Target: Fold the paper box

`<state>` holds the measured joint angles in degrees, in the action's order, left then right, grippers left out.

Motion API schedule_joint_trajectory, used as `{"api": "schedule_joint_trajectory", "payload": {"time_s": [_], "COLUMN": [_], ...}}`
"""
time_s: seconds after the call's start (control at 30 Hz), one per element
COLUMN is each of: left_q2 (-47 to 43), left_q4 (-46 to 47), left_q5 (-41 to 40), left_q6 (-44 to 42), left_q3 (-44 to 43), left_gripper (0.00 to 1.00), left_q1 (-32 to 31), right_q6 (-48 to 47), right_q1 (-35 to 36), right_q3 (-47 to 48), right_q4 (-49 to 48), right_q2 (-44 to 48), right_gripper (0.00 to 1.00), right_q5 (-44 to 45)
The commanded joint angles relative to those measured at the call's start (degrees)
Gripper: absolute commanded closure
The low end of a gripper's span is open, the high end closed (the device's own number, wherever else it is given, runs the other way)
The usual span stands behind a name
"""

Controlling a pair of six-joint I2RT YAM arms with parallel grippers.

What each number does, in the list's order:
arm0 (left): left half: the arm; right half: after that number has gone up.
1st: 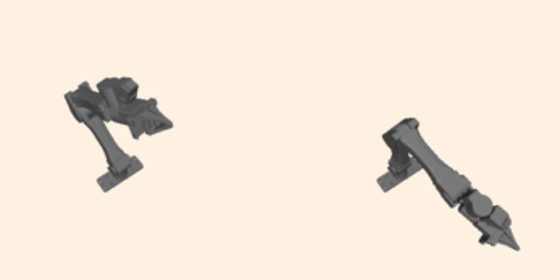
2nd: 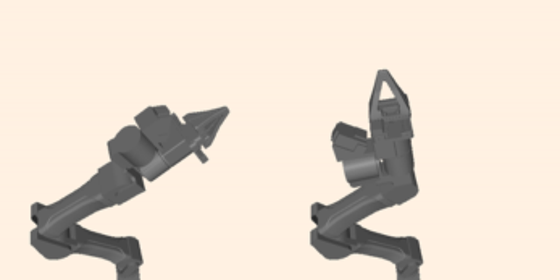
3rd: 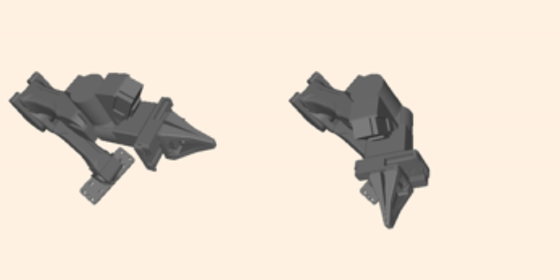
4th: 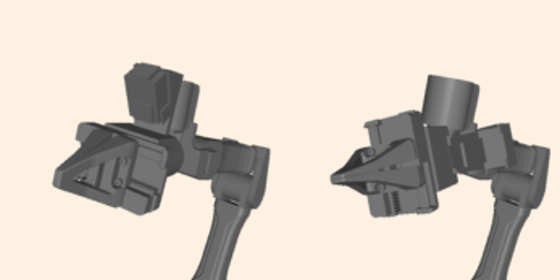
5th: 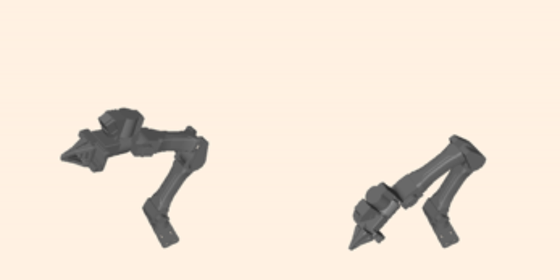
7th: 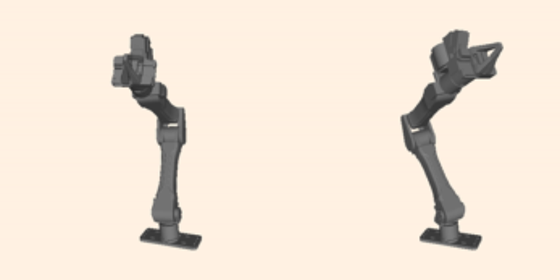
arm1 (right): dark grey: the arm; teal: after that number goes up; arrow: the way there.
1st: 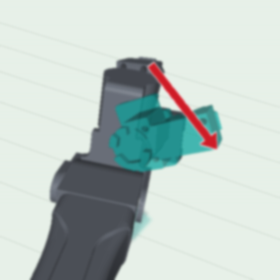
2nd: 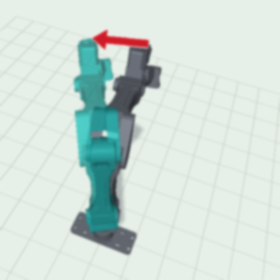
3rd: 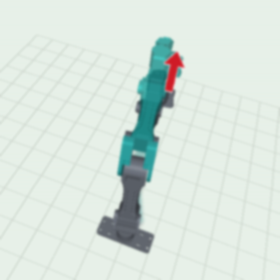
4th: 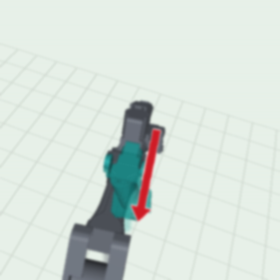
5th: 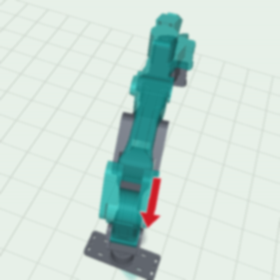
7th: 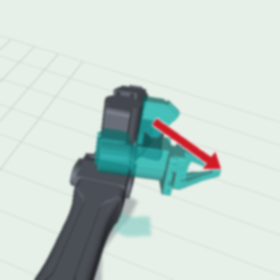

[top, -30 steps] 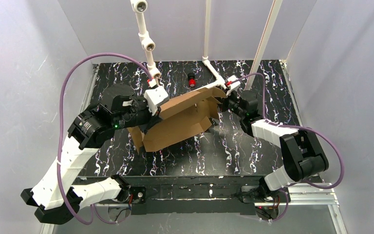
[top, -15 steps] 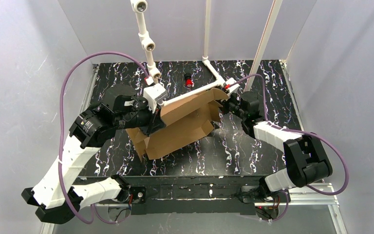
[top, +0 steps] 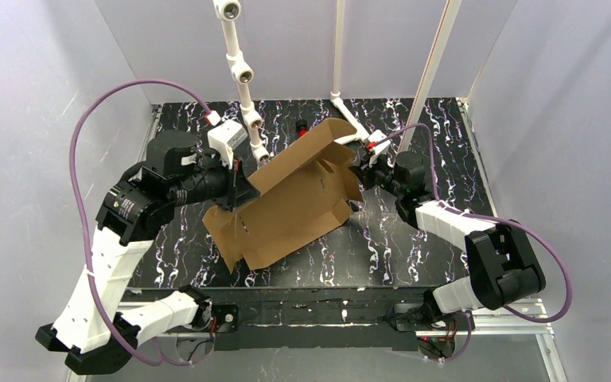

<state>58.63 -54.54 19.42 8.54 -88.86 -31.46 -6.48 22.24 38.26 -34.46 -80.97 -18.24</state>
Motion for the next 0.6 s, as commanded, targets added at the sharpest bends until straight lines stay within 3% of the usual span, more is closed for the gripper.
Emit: {"api": "schedule_joint_trajectory", "payload": {"time_s": [0.0,0.23,0.57], "left_q2": [0.45,2.42,5.28], "left_q4": [-3.29,-3.25,-6.52], "left_q5": [-0.64,5.96,3.25], "left_q6": [-0.32,2.19,0.94], "left_q3": [-3.93,-4.74,-8.47], "left_gripper": [1.00,1.00,1.00], "left_q1": [2.55,5.43,9.43], "right_q6": [-2.26,-2.95,-3.51], "right_q1": [-0.57,-1.06,-1.26], "right_q3": [-1.48,-1.88,-2.21], "right_q4": [1.74,1.68,1.50], "right_q2": [1.54,2.11,2.91], "right_gripper": [0.99,0.99,0.99], "right_q5": [-0.19,-0.55,-1.36]}}
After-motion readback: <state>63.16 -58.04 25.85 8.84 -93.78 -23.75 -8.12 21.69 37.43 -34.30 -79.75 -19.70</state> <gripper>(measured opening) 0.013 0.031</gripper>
